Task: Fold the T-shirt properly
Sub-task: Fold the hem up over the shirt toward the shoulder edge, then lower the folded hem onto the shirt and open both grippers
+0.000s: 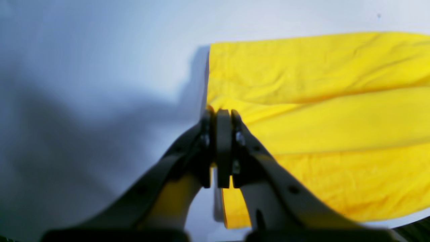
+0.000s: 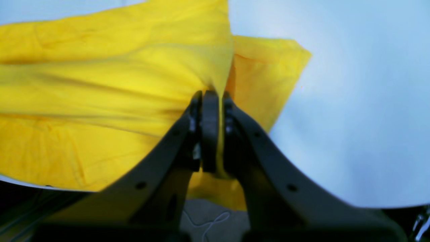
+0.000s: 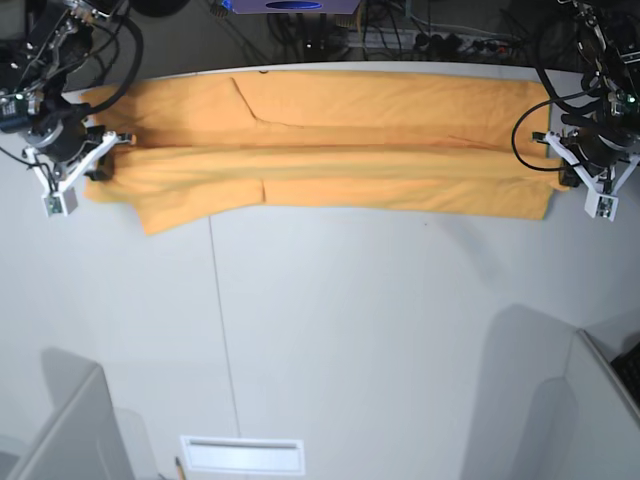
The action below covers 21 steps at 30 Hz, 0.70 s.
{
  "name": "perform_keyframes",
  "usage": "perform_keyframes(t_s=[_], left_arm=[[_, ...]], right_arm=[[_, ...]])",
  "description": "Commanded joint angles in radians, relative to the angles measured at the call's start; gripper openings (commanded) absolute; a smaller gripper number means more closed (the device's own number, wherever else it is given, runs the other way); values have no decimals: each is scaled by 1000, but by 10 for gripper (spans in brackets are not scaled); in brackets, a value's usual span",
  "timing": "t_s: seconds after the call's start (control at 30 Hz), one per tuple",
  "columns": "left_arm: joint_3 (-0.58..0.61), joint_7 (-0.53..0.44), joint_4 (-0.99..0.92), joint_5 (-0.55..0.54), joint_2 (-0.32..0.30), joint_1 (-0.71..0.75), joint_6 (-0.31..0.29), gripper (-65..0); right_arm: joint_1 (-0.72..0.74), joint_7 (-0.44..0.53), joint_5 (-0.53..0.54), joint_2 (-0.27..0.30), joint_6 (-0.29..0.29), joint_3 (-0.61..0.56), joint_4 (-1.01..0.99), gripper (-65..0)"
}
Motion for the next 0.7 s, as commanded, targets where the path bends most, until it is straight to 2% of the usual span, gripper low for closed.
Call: perform_keyframes(t_s=[0.0,0.23,0.43,0.67], left_arm=[[-10,-12,17,1,-17,15,5,-650],[-9,-12,25,1,-13,50,5,-650],[-9,-14,22,6,-10,92,5,-650],[-10,-15,18,9,-17,93,9,-650]], right_arm=[[-10,13,12,13,-3,18,20,-650],[-57,13,11,15,-3,47,17,-650],[-94,15,4,-40,-3,46,14,-650],[-116,15,4,-45,-6,46,12,-650]])
